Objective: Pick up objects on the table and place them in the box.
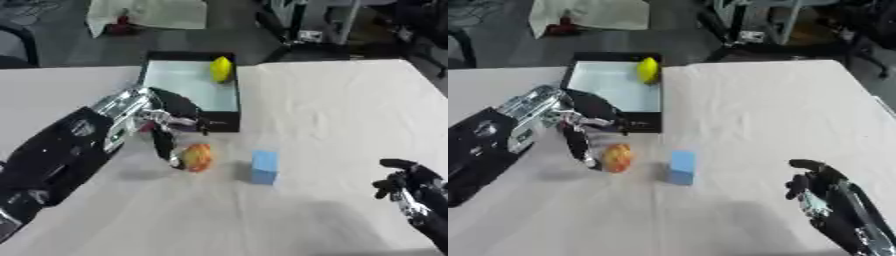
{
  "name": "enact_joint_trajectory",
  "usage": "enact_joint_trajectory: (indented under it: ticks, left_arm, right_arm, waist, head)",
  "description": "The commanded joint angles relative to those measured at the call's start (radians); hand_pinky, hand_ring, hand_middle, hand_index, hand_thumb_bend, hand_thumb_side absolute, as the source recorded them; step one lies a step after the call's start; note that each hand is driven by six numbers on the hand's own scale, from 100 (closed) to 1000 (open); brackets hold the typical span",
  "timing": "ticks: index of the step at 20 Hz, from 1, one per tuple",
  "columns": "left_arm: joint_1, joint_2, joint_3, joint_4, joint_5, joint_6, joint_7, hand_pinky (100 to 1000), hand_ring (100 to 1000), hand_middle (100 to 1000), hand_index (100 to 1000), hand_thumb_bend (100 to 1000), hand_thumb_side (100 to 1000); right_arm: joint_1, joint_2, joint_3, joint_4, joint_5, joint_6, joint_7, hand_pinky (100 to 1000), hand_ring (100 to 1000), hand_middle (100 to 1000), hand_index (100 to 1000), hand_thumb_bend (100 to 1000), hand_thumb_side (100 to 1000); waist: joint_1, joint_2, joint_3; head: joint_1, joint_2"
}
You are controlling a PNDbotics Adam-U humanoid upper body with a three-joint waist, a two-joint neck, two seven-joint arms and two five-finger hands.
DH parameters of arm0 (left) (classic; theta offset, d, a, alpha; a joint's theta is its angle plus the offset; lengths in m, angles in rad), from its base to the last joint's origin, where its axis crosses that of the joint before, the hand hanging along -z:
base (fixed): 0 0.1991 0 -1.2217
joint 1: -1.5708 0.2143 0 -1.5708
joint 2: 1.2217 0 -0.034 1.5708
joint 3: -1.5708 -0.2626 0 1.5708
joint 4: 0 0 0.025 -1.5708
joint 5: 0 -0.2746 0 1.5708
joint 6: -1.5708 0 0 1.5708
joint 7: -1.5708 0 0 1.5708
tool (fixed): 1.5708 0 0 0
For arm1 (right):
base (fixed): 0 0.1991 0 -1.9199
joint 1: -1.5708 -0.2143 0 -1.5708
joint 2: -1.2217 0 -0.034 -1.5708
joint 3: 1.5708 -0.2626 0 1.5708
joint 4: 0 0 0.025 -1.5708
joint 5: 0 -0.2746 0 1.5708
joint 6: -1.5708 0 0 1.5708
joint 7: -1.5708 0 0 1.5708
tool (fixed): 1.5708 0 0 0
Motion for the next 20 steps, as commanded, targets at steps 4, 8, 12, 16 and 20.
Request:
enact_joint_trajectory:
  ticks: [4,8,12,16,20]
  left_arm:
    - [0.008,-0.009,0.025,-0.017,-0.04,-0.021,0.017,817,844,858,782,340,260]
    - [0.022,-0.024,0.043,-0.014,-0.087,-0.008,0.088,764,782,797,618,252,178]
    - [0.025,-0.014,0.074,-0.03,-0.087,0.02,0.161,743,738,751,474,181,180]
    - [-0.002,0.025,0.137,-0.073,-0.029,0.082,0.225,739,723,739,468,166,182]
    - [-0.065,0.057,0.2,-0.091,-0.009,0.148,0.243,736,714,737,465,179,168]
  right_arm:
    - [-0.005,-0.015,-0.003,-0.012,-0.006,-0.002,0.001,689,471,306,768,100,473]
    - [-0.006,-0.015,-0.003,-0.012,-0.006,-0.002,0.0,689,471,306,768,100,474]
    - [-0.006,-0.014,-0.004,-0.012,-0.006,-0.002,-0.001,689,472,306,768,100,474]
    - [-0.004,-0.013,-0.004,-0.011,-0.005,-0.001,-0.001,689,472,306,768,100,474]
    - [0.0,-0.014,-0.006,-0.011,-0.006,-0.001,-0.003,689,471,306,768,100,474]
  waist:
    - [-0.003,-0.012,0.0]
    - [-0.005,-0.011,-0.001]
    - [-0.005,-0.011,0.0]
    - [-0.006,-0.013,0.005]
    - [-0.007,-0.017,0.009]
  head:
    - [-0.004,-0.002]
    - [-0.004,-0.002]
    - [-0.005,-0.002]
    - [-0.006,-0.002]
    - [-0.007,-0.002]
